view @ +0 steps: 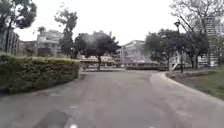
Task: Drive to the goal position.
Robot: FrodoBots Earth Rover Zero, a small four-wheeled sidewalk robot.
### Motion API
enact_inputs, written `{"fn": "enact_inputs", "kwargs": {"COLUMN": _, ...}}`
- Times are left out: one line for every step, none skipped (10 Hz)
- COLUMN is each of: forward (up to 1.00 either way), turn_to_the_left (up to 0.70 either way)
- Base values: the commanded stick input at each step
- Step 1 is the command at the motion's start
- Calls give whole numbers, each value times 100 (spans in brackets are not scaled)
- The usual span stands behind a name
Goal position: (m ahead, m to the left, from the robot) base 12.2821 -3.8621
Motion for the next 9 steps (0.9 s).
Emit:
{"fn": "enact_inputs", "kwargs": {"forward": 100, "turn_to_the_left": 0}}
{"fn": "enact_inputs", "kwargs": {"forward": 100, "turn_to_the_left": 0}}
{"fn": "enact_inputs", "kwargs": {"forward": 100, "turn_to_the_left": 0}}
{"fn": "enact_inputs", "kwargs": {"forward": 100, "turn_to_the_left": 0}}
{"fn": "enact_inputs", "kwargs": {"forward": 100, "turn_to_the_left": 0}}
{"fn": "enact_inputs", "kwargs": {"forward": 100, "turn_to_the_left": 0}}
{"fn": "enact_inputs", "kwargs": {"forward": 100, "turn_to_the_left": 0}}
{"fn": "enact_inputs", "kwargs": {"forward": 100, "turn_to_the_left": 0}}
{"fn": "enact_inputs", "kwargs": {"forward": 100, "turn_to_the_left": 0}}
